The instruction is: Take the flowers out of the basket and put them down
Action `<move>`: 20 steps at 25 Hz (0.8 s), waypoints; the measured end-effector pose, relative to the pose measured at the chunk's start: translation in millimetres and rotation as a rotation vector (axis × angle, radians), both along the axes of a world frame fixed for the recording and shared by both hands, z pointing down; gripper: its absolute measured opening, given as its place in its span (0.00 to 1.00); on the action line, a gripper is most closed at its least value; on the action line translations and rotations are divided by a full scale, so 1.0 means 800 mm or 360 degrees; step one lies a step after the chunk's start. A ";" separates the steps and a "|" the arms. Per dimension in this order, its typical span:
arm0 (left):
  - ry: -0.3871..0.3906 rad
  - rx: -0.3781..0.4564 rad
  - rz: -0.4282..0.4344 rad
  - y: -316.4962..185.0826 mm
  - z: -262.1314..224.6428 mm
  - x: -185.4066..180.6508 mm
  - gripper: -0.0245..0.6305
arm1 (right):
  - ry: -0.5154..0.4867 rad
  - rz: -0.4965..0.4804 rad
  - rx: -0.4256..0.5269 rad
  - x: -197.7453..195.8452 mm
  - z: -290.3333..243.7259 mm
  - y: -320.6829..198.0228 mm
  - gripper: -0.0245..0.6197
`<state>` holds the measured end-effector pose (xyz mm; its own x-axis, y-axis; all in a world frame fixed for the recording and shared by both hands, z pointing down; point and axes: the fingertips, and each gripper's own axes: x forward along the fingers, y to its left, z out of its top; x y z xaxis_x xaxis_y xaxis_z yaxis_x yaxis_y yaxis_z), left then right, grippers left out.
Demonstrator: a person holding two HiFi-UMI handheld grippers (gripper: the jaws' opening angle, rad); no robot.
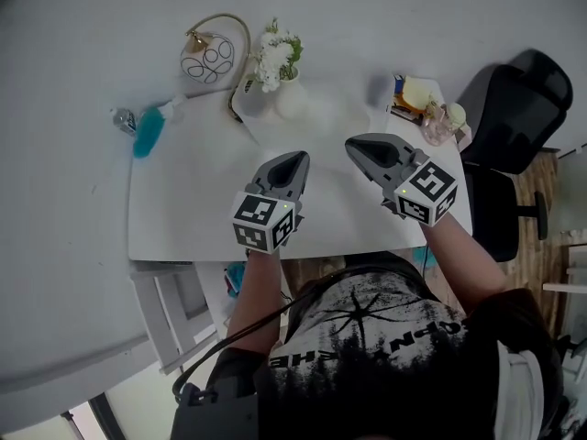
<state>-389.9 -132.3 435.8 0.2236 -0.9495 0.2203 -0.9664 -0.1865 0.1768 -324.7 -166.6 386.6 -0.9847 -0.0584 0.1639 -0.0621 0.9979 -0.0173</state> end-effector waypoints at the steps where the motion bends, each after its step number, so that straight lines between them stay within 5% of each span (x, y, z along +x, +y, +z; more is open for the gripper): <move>1: 0.0001 0.0005 0.0004 -0.006 -0.003 -0.003 0.05 | 0.0001 0.0000 0.0003 -0.005 -0.006 -0.006 0.07; 20: 0.0016 -0.0004 -0.0014 -0.069 -0.014 -0.060 0.05 | 0.0241 -0.0059 0.0084 -0.112 -0.013 -0.110 0.07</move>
<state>-437.6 -187.5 424.9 0.2172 -0.9509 0.2203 -0.9662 -0.1773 0.1872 -414.3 -254.9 376.4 -0.9506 -0.0352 0.3085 -0.0233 0.9988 0.0422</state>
